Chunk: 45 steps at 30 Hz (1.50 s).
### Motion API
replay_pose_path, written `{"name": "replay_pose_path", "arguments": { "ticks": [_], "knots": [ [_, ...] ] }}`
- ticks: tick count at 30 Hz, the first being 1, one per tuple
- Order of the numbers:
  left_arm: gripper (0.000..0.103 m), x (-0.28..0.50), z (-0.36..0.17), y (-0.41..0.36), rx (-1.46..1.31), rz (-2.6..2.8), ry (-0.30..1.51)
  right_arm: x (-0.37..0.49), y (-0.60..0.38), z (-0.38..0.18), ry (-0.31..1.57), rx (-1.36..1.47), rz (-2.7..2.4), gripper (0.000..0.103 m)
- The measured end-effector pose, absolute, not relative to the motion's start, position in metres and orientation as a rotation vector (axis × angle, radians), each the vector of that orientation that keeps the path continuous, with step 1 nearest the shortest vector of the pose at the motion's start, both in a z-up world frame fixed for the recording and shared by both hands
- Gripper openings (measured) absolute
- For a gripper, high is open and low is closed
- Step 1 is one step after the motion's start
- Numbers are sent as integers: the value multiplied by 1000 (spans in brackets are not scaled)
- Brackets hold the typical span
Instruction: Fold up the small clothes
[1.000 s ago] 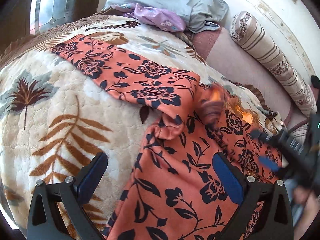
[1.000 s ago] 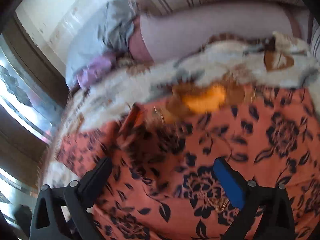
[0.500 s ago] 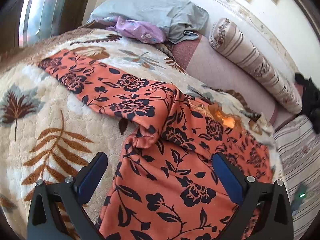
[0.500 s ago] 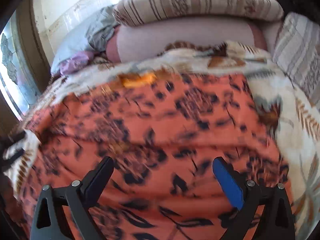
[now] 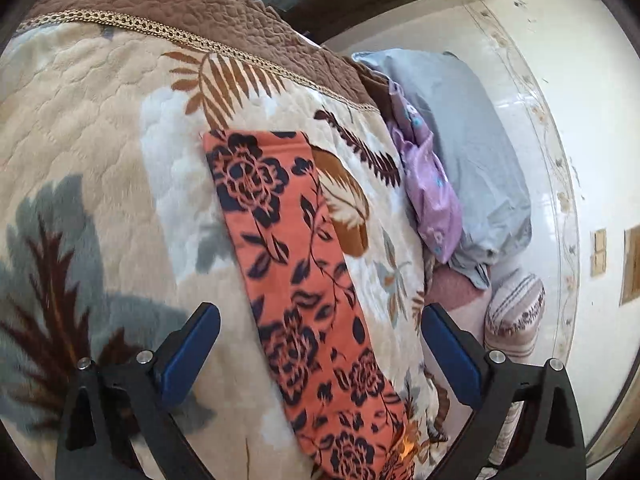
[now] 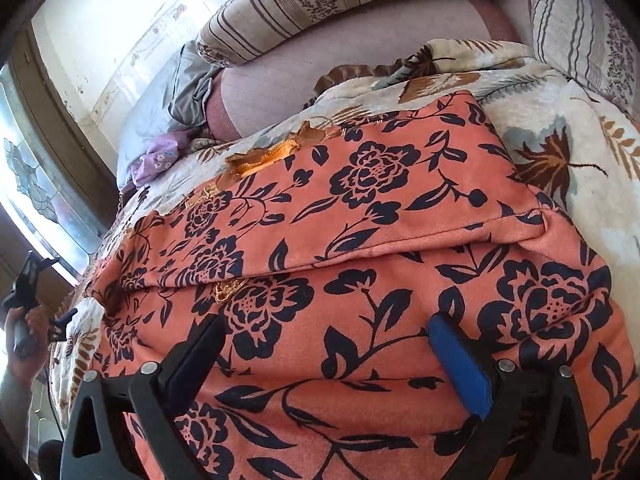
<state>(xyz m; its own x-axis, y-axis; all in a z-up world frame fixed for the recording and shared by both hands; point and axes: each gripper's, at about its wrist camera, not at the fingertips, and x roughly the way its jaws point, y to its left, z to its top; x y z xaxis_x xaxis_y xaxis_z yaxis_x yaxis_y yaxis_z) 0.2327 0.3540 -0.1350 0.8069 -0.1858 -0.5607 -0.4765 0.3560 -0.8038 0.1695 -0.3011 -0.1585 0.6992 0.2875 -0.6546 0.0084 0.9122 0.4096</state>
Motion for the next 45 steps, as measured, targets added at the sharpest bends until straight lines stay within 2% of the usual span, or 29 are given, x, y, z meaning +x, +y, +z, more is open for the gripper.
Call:
{"name": "replay_pose_path", "arguments": {
  "ticks": [2, 5, 7, 8, 9, 14, 20, 23, 26, 31, 36, 37, 38, 39, 41, 45],
  "knots": [
    [91, 246, -148, 368, -1223, 234, 660, 169, -300, -158, 789, 396, 158, 103],
    [70, 256, -159, 378, -1183, 272, 664, 170, -300, -158, 791, 396, 158, 103],
    [48, 264, -157, 379, -1124, 289, 683, 170, -300, -159, 793, 392, 155, 103],
    [17, 270, -160, 381, -1091, 319, 721, 170, -299, -159, 795, 388, 154, 103],
    [6, 273, -165, 386, -1075, 354, 753, 170, -299, -159, 797, 383, 152, 103],
    [5, 280, -146, 382, -938, 374, 755, 171, -297, -160, 802, 376, 148, 103],
    [4, 264, -9, 334, -539, 367, 478, 171, -298, -160, 798, 384, 153, 103],
    [4, 261, 51, 273, -357, 236, 402, 171, -299, -160, 793, 392, 157, 103],
    [4, 263, 85, 192, -229, 64, 380, 171, -301, -160, 791, 404, 163, 103],
    [5, 255, 95, 37, -80, -206, 394, 168, -307, -159, 772, 449, 186, 103],
    [9, 232, 60, -86, -41, -398, 437, 164, -316, -159, 747, 505, 216, 102],
    [34, 233, 43, -105, -11, -427, 480, 163, -317, -159, 742, 515, 222, 102],
    [77, 237, 22, -125, 52, -453, 556, 163, -319, -158, 738, 524, 228, 102],
    [86, 240, -2, -135, 107, -461, 639, 162, -320, -158, 733, 535, 234, 102],
    [83, 242, -43, -136, 153, -439, 758, 162, -322, -157, 724, 552, 245, 102],
    [83, 222, -56, -68, 18, -312, 729, 159, -328, -156, 706, 597, 272, 102]
  ]
}}
